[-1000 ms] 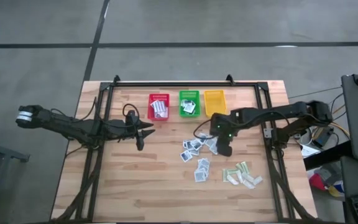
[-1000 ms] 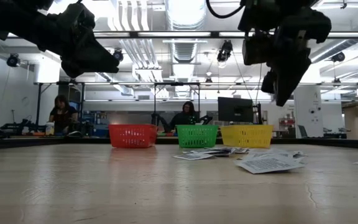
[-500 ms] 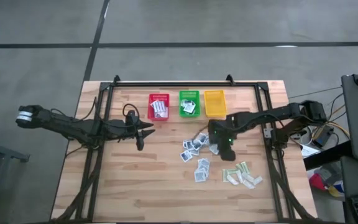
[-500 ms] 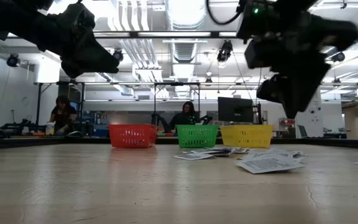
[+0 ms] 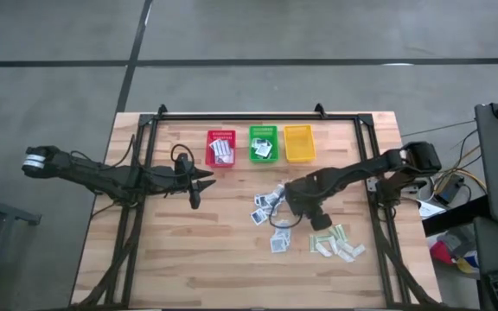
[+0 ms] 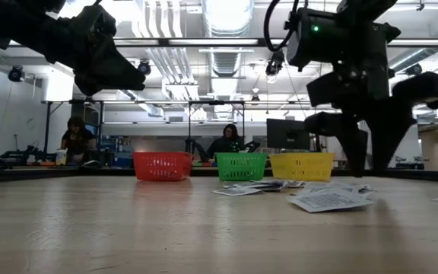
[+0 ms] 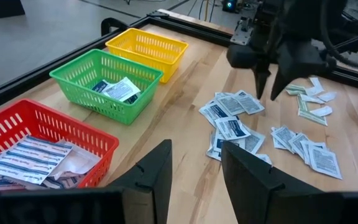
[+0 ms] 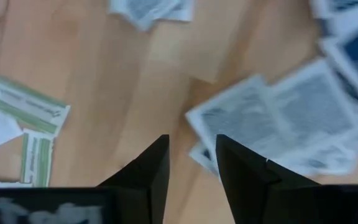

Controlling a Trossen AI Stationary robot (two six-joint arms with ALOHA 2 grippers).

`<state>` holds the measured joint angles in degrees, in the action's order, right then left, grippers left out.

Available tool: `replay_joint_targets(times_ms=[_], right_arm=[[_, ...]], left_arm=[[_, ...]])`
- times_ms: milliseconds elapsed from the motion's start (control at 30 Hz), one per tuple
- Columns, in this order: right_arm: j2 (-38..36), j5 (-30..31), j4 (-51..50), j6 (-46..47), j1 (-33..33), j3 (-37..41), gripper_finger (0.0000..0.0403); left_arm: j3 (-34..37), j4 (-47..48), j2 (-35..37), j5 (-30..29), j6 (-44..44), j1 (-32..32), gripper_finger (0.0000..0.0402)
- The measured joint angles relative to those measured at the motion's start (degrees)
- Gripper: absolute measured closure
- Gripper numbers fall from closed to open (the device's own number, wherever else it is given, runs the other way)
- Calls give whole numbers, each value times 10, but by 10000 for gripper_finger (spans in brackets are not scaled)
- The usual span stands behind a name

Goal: Pick & Place First Aid Supplies
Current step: Put the alcohol pad into the green basket

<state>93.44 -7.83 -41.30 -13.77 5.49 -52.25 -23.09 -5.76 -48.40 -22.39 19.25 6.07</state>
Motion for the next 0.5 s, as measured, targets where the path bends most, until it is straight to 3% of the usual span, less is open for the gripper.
replay_joint_targets(times_ms=[500], right_arm=[[63,44,-1,-44,28,-41,276]], left_arm=[[0,3,0,-16,3,0,268]])
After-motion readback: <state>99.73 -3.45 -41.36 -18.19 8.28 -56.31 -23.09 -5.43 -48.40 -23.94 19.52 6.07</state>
